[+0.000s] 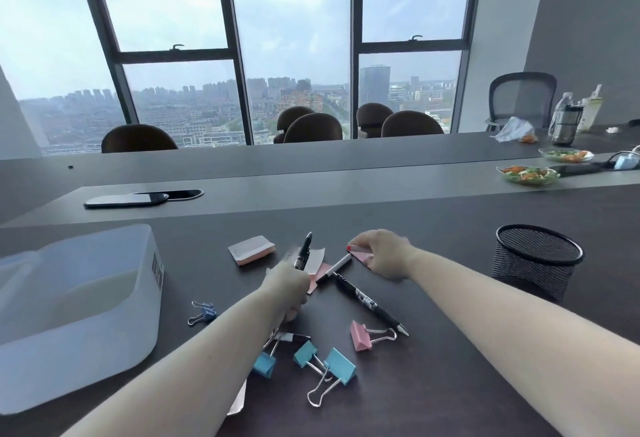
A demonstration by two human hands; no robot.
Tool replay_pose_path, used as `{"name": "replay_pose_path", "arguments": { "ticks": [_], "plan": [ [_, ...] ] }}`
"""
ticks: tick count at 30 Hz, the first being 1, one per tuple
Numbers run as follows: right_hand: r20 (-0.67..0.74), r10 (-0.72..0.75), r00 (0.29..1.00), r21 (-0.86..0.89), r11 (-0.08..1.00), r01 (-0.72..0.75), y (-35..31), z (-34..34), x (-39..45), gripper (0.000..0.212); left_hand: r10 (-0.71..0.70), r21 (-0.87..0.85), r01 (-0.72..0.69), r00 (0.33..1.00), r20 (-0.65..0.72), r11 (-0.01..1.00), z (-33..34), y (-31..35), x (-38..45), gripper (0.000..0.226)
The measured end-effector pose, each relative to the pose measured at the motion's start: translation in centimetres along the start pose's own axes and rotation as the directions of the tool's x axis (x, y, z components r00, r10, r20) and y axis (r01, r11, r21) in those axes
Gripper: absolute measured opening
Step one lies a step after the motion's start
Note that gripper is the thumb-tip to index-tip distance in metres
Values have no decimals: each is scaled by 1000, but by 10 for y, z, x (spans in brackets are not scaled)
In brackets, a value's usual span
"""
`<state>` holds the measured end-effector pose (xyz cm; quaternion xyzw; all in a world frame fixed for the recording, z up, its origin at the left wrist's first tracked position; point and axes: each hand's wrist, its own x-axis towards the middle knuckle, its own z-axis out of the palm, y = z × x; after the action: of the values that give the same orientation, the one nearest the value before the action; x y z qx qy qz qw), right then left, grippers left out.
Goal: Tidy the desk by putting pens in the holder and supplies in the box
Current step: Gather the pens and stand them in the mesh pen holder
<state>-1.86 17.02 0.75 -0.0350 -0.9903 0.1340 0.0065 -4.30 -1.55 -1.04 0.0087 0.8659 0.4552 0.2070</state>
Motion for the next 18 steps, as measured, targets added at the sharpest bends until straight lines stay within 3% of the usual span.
{"name": "replay_pose_path", "arguments": {
  "ticks": [4, 8, 11, 15, 18],
  "plan": [
    [61, -94, 994, -31, 995, 96, -9, 7, 9, 41, -37, -113, 32, 998, -41, 993, -2, -5, 10, 11],
    [51, -149, 988, -117, 981, 154, -18, 1, 4, 21, -21, -79, 17, 999, -46, 997, 5, 3, 10, 13],
    [54, -112, 992, -197, 973, 120, -13, -6, -4, 3, -5, -61, 4, 1000, -19, 998, 20, 15, 3, 25],
    [46, -16, 999, -181, 983, 24, 4, 0, -2, 24, -47, -27, 49, 998, 42, 998, 38, 31, -6, 29],
    [58, 21, 998, -190, 982, -10, 13, -2, -6, 30, -42, 0, 42, 999, 7, 999, 44, 36, -10, 23]
  ]
}}
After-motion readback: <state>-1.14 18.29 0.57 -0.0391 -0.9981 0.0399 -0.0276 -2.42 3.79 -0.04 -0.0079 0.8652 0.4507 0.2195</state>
